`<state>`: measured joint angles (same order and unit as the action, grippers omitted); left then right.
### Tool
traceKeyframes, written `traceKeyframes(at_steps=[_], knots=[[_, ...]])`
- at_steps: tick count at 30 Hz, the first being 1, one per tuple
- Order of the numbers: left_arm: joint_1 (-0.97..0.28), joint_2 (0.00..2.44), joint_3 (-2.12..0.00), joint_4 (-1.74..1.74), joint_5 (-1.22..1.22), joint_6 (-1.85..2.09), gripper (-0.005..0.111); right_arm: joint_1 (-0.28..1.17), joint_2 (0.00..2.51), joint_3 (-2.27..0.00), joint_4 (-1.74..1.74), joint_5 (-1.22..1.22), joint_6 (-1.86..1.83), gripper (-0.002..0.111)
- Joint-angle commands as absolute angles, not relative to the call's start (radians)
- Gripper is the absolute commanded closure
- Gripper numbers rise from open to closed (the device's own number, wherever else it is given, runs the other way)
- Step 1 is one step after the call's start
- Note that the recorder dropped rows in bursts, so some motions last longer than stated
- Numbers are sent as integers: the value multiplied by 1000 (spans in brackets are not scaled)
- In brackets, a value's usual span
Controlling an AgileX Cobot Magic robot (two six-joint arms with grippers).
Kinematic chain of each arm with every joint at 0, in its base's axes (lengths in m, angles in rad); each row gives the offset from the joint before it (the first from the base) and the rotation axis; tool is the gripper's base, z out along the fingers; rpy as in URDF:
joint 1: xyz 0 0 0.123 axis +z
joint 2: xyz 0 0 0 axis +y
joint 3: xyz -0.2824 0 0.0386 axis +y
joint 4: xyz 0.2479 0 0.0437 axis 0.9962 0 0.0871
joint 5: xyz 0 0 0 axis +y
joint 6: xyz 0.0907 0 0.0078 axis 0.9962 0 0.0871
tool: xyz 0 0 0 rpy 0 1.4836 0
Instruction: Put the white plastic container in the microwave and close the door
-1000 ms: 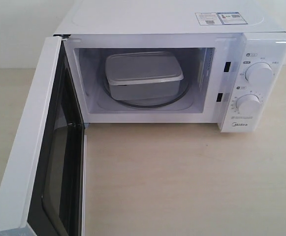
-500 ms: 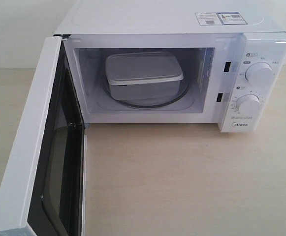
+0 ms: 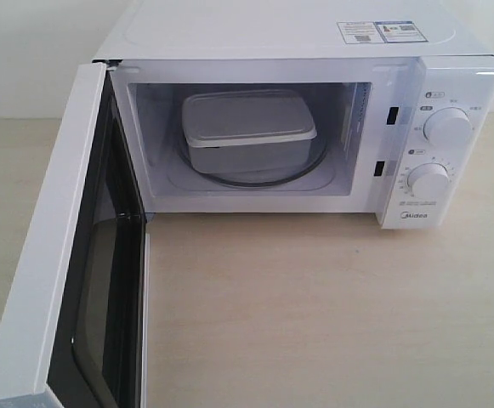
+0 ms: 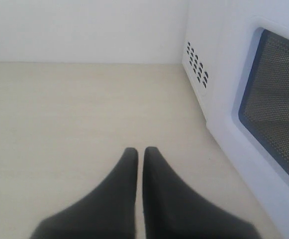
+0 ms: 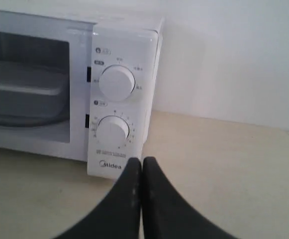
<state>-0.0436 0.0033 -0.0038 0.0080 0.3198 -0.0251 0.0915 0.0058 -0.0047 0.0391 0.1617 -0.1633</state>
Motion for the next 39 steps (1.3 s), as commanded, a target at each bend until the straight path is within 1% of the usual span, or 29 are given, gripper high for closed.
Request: traceKeyframes(at_steps=[1, 9, 18, 26, 39], knots=[[-42, 0, 0, 9, 315, -33, 102, 90, 0, 0, 0, 300, -139, 108], [-42, 0, 0, 9, 315, -33, 102, 90, 0, 0, 0, 350, -53, 108], [-42, 0, 0, 9, 315, -33, 102, 90, 0, 0, 0, 348, -63, 108], [-42, 0, 0, 9, 315, -33, 102, -27, 0, 0, 23, 350, -50, 108], [-42, 0, 0, 9, 315, -33, 102, -29, 0, 0, 34, 348, -12, 108]])
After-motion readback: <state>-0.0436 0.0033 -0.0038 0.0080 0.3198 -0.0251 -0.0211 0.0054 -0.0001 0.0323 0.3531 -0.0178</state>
